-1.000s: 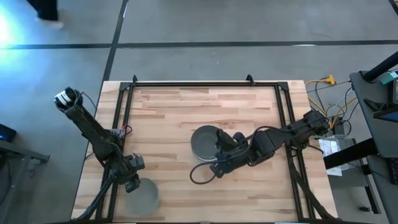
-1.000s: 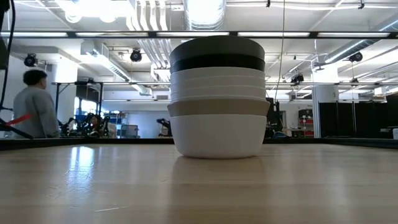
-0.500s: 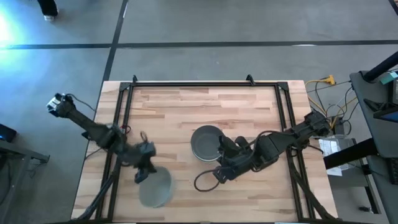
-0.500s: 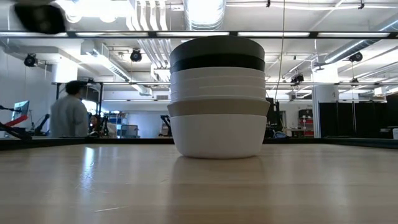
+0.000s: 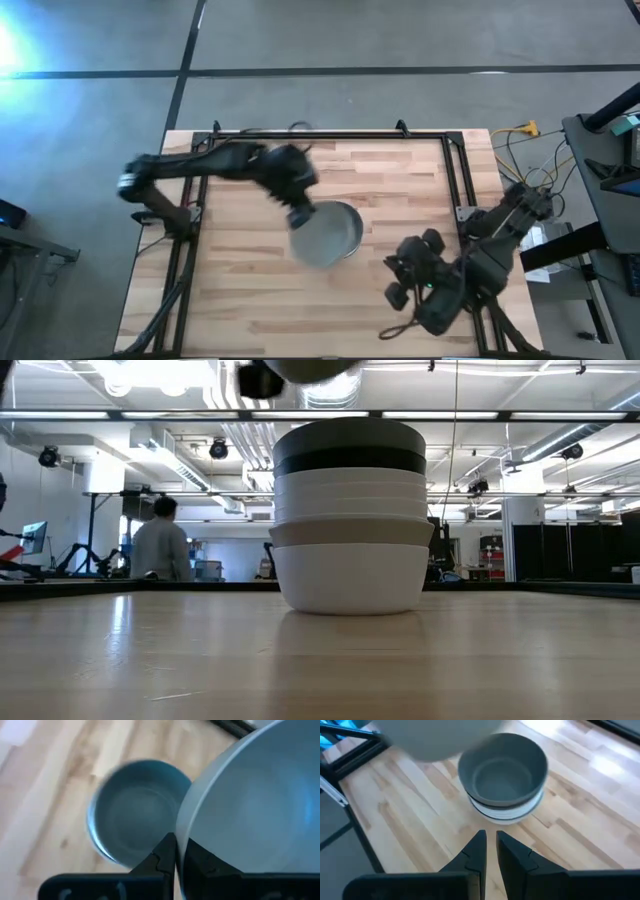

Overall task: Nest bowls inside each other
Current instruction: Stack the gray on top of the dark gray bowl

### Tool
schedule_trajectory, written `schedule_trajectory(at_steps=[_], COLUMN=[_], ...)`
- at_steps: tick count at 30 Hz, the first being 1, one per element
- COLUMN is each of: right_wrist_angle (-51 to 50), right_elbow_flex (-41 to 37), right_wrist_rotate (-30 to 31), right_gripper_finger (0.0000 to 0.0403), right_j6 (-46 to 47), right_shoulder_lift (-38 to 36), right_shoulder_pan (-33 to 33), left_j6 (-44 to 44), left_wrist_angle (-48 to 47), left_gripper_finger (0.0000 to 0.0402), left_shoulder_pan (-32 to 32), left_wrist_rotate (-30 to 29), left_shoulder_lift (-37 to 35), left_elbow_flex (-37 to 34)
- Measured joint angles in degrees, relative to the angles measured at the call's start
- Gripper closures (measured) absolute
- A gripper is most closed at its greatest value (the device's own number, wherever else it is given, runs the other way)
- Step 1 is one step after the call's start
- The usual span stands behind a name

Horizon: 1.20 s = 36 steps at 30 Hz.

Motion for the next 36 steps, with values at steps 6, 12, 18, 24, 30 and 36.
schedule_trajectory(at_steps=[6, 12, 18, 24, 30, 36], right_wrist_angle=[-5.9, -6.0, -6.0, -5.9, -5.9, -5.9], right_elbow_flex=[-0.4, -2.3, -2.7, -2.7, -2.7, -2.7], right_wrist_rotate=[3.8, 6.4, 6.4, 6.4, 7.9, 10.1], right_gripper_finger=[0.0364, 0.0364, 0.0364, 0.0364, 0.0364, 0.0364], right_j6=[4.9, 5.5, 4.8, 3.6, 2.7, 4.0], right_shoulder_lift=[-0.1, -1.7, -1.9, -2.0, -2.0, -2.3], right_shoulder_pan=[4.8, 6.2, 6.2, 6.2, 5.8, 4.6], left_j6=[4.4, 7.0, 8.0, 8.1, 9.2, 13.3], left_wrist_angle=[-13.8, -24.8, -27.7, -28.7, -29.2, -29.1], left_gripper_finger=[0.0401, 0.0401, 0.0402, 0.0401, 0.0396, 0.0336], left_shoulder_pan=[5.4, 6.5, 6.5, 6.4, 6.4, 6.3], left_wrist_rotate=[1.1, 1.2, -1.1, -7.2, -10.2, -10.6], left_shoulder_lift=[19.0, 31.3, 34.2, 33.5, 32.9, 31.6], left_elbow_flex=[19.1, 31.1, 31.3, 30.6, 30.7, 30.7])
